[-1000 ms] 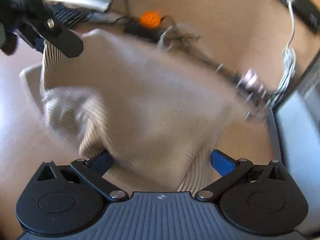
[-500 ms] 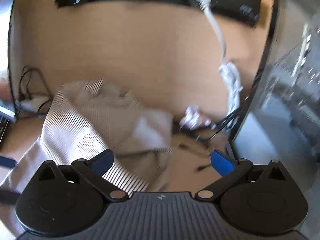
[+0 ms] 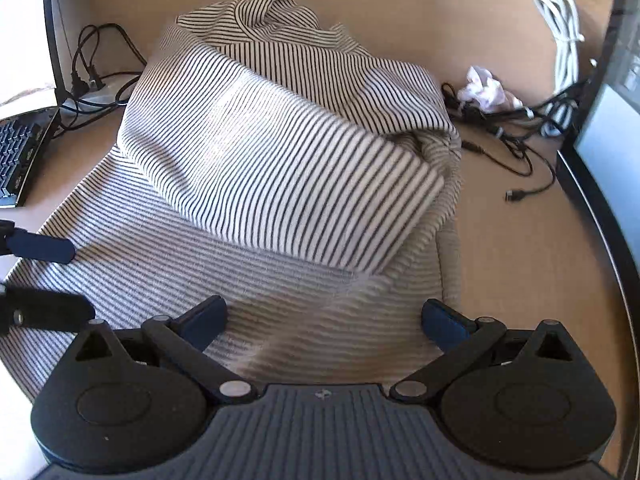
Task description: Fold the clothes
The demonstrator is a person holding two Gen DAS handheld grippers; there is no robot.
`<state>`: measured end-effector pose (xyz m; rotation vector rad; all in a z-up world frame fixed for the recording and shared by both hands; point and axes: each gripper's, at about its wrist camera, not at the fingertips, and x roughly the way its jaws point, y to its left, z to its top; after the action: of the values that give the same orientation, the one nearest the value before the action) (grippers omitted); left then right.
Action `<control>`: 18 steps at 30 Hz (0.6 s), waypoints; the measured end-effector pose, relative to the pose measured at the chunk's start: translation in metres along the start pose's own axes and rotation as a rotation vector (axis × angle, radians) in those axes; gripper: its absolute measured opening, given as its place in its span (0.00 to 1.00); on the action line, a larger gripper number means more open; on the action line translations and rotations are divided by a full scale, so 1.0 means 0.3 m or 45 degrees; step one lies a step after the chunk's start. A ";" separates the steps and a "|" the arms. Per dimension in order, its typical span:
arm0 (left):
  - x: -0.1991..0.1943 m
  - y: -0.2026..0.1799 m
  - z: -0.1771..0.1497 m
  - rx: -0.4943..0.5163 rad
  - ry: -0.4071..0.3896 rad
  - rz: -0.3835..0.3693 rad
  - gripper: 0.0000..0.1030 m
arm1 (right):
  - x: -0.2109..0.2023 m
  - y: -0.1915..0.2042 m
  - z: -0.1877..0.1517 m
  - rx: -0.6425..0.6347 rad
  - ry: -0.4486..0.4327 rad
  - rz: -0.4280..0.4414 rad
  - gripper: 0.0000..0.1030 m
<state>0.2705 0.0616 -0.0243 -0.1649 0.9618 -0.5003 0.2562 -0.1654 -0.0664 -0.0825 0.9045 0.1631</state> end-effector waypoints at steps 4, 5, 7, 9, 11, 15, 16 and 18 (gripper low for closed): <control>-0.022 -0.023 -0.037 0.048 0.038 -0.005 1.00 | -0.038 0.022 -0.045 -0.021 0.041 0.013 1.00; -0.036 -0.024 -0.052 0.047 0.054 -0.021 1.00 | -0.055 0.027 -0.060 -0.029 0.048 0.021 1.00; -0.068 -0.023 -0.087 0.039 0.088 -0.062 1.00 | -0.092 0.037 -0.105 -0.051 0.060 0.037 1.00; -0.100 -0.023 -0.121 0.031 0.122 -0.103 1.00 | -0.144 0.049 -0.159 -0.080 0.092 0.059 1.00; -0.143 -0.031 -0.174 0.032 0.189 -0.168 1.00 | -0.208 0.056 -0.218 -0.126 0.154 0.090 1.00; -0.235 -0.052 -0.306 0.068 0.384 -0.393 1.00 | -0.345 0.082 -0.351 -0.328 0.342 0.195 1.00; -0.248 -0.053 -0.325 0.062 0.423 -0.441 1.00 | -0.366 0.083 -0.363 -0.373 0.365 0.195 1.00; -0.269 -0.053 -0.356 0.042 0.488 -0.520 1.00 | -0.407 0.086 -0.384 -0.456 0.397 0.182 1.00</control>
<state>0.1400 0.0952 -0.0195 -0.2433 1.3006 -0.9464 0.0883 -0.1690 -0.0412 -0.3851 1.1848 0.4540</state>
